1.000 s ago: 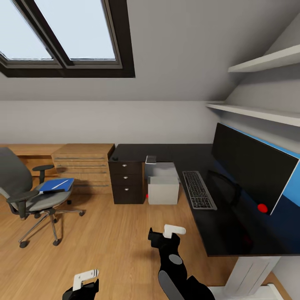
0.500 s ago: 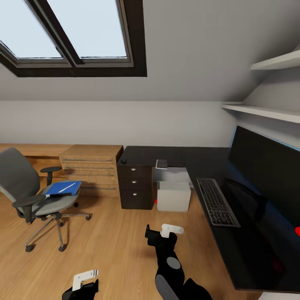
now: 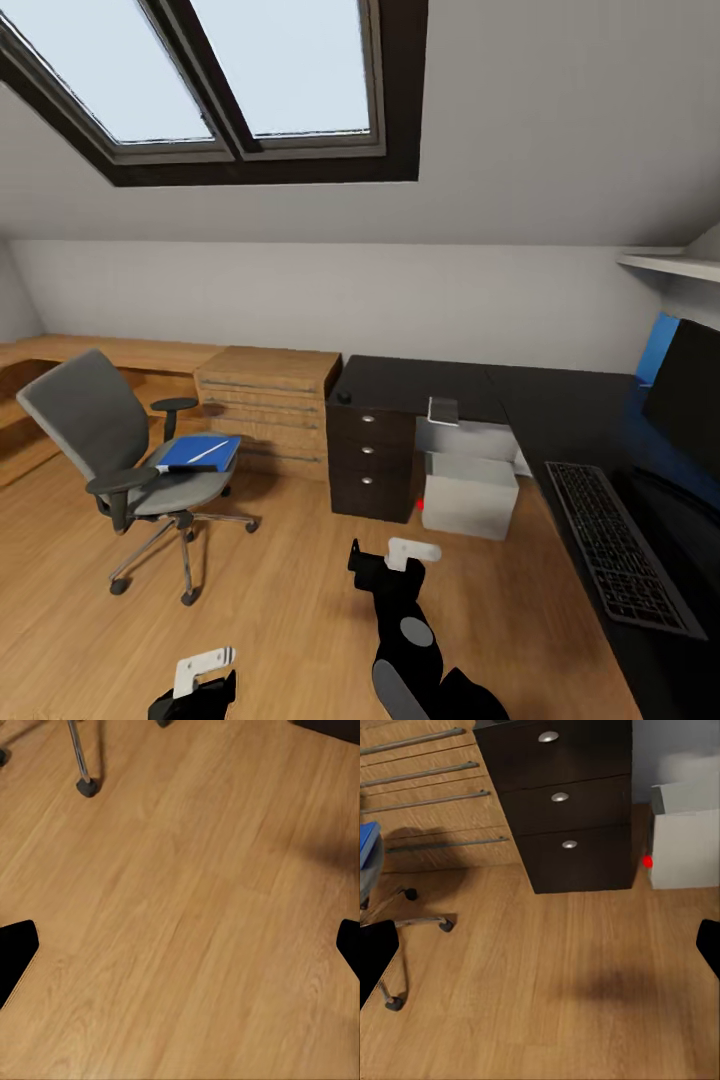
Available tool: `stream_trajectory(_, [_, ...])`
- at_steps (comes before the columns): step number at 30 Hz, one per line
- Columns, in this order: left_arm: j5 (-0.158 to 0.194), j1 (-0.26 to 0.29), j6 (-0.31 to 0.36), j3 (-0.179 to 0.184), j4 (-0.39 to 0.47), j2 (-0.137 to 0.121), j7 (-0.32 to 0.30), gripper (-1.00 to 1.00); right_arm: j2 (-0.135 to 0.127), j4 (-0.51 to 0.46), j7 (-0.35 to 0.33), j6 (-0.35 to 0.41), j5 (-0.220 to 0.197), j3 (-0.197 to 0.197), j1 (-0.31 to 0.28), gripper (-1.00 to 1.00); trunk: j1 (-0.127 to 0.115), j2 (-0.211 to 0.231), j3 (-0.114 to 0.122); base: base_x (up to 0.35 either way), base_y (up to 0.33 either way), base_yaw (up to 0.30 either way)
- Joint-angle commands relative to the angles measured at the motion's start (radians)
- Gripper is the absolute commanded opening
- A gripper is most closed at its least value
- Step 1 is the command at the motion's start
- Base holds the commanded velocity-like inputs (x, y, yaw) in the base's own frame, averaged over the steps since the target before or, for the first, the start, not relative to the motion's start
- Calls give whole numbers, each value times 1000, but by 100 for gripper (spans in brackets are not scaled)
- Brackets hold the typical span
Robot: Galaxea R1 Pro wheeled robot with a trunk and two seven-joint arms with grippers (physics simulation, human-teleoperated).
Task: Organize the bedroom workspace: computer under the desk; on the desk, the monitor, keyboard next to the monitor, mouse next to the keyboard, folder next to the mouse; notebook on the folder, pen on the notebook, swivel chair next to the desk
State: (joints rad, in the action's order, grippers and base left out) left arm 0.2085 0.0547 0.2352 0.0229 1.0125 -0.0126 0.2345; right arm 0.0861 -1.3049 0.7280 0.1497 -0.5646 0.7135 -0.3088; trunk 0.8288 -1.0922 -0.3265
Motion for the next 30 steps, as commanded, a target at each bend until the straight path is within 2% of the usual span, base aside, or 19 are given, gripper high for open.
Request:
stream_trajectory(1, [9,1,4,3,2,-1,6,100,0,-1,7,6,-3,1,-1,100,1,-1,-1,312,97,278])
stream_trajectory(8, [9,1,4,3,0,-1,6,100,0,-2,7,5,-3,1,-1,100,1,-1,-1,314,94,238])
stream_trajectory(19, [11,1,3,3,10,1,2,100,0,-1,6,7,-3,-5,-1,100,1,-1,-1,316,75,34])
stream_trajectory(22, [13,1,7,5,52,1,2,100,-1,-1,8,7,-2,-4,-1,100,1,-1,-1,319,9,1])
stream_trajectory(23, [13,1,15,8,120,4,2,100,-1,-4,10,12,-1,-1,-1,100,1,-1,-1,321,1,0])
stream_trajectory(25, [14,1,20,10,144,5,3,100,0,-2,10,16,-2,-2,-1,100,1,-1,-1,321,1,0])
stream_trajectory(29, [15,1,61,17,209,10,4,100,4,16,9,63,-3,-6,-3,100,1,-1,-1,321,0,0])
stream_trajectory(30, [15,1,91,18,237,11,6,100,6,21,9,97,-3,-13,-5,100,1,-1,-1,321,0,0])
